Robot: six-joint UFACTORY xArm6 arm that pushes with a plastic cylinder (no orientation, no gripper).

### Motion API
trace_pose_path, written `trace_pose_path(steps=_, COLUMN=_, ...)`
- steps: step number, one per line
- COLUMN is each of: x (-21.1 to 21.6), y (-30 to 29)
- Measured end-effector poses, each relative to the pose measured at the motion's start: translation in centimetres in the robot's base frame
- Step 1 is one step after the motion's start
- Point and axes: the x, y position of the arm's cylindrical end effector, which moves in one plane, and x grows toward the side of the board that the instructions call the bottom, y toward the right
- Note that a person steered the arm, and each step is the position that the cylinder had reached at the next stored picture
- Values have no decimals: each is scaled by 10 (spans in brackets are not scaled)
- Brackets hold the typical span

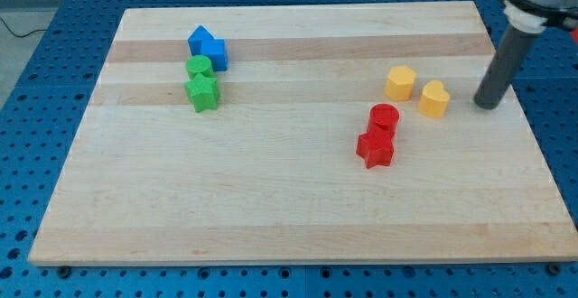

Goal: Slightly push the red star below red circle

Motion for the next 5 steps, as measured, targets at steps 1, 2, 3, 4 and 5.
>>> trace_pose_path(steps=1, x=0, y=-27)
trace_pose_path(steps=2, x=0, y=-55)
trace_pose_path(steps=3, x=0, y=-81)
trace_pose_path(steps=4, x=0, y=-86)
trace_pose_path(steps=5, x=11, y=-54)
